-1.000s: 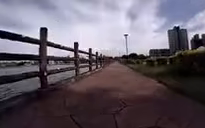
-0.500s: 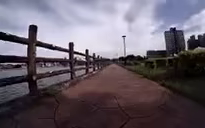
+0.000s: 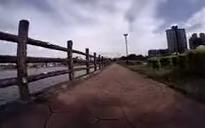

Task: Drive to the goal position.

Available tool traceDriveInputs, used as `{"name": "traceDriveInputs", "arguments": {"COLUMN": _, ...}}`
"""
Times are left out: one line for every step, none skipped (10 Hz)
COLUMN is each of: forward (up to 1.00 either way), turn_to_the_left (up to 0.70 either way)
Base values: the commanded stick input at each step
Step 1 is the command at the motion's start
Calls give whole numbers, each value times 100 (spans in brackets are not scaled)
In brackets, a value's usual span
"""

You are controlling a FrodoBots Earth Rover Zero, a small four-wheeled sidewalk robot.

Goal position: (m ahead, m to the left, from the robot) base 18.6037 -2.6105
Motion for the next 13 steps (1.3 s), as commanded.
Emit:
{"name": "traceDriveInputs", "arguments": {"forward": 70, "turn_to_the_left": 6}}
{"name": "traceDriveInputs", "arguments": {"forward": 70, "turn_to_the_left": -10}}
{"name": "traceDriveInputs", "arguments": {"forward": 70, "turn_to_the_left": -24}}
{"name": "traceDriveInputs", "arguments": {"forward": 70, "turn_to_the_left": -24}}
{"name": "traceDriveInputs", "arguments": {"forward": 70, "turn_to_the_left": -24}}
{"name": "traceDriveInputs", "arguments": {"forward": 70, "turn_to_the_left": -24}}
{"name": "traceDriveInputs", "arguments": {"forward": 70, "turn_to_the_left": -24}}
{"name": "traceDriveInputs", "arguments": {"forward": 70, "turn_to_the_left": -17}}
{"name": "traceDriveInputs", "arguments": {"forward": 70, "turn_to_the_left": -8}}
{"name": "traceDriveInputs", "arguments": {"forward": 70, "turn_to_the_left": 2}}
{"name": "traceDriveInputs", "arguments": {"forward": 70, "turn_to_the_left": 11}}
{"name": "traceDriveInputs", "arguments": {"forward": 70, "turn_to_the_left": 11}}
{"name": "traceDriveInputs", "arguments": {"forward": 70, "turn_to_the_left": 11}}
